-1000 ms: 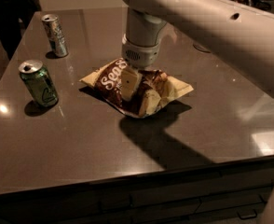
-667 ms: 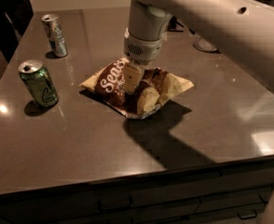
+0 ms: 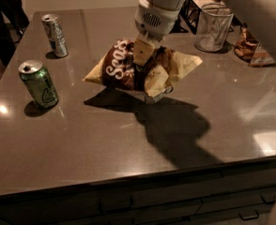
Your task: Pick brown chip bag
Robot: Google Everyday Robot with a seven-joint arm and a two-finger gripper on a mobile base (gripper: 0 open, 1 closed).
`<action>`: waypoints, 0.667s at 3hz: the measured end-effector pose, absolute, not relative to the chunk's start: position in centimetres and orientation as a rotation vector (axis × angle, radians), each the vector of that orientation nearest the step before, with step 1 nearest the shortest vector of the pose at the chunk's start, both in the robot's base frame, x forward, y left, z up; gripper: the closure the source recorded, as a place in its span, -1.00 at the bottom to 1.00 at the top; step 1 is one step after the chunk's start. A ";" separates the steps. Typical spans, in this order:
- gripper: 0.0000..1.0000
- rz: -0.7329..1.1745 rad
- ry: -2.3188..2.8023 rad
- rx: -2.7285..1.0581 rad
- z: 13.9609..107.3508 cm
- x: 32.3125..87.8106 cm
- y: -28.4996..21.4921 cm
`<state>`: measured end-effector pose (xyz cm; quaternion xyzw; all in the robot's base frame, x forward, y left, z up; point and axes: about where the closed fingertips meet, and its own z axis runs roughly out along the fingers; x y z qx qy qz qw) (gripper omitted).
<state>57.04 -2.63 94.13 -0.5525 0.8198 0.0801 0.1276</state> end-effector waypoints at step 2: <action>1.00 0.270 2.200 -1.605 100.2 58.5 -1.9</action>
Offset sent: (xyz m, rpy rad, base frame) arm -0.0056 -0.0111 0.0794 0.0842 -0.0539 0.1127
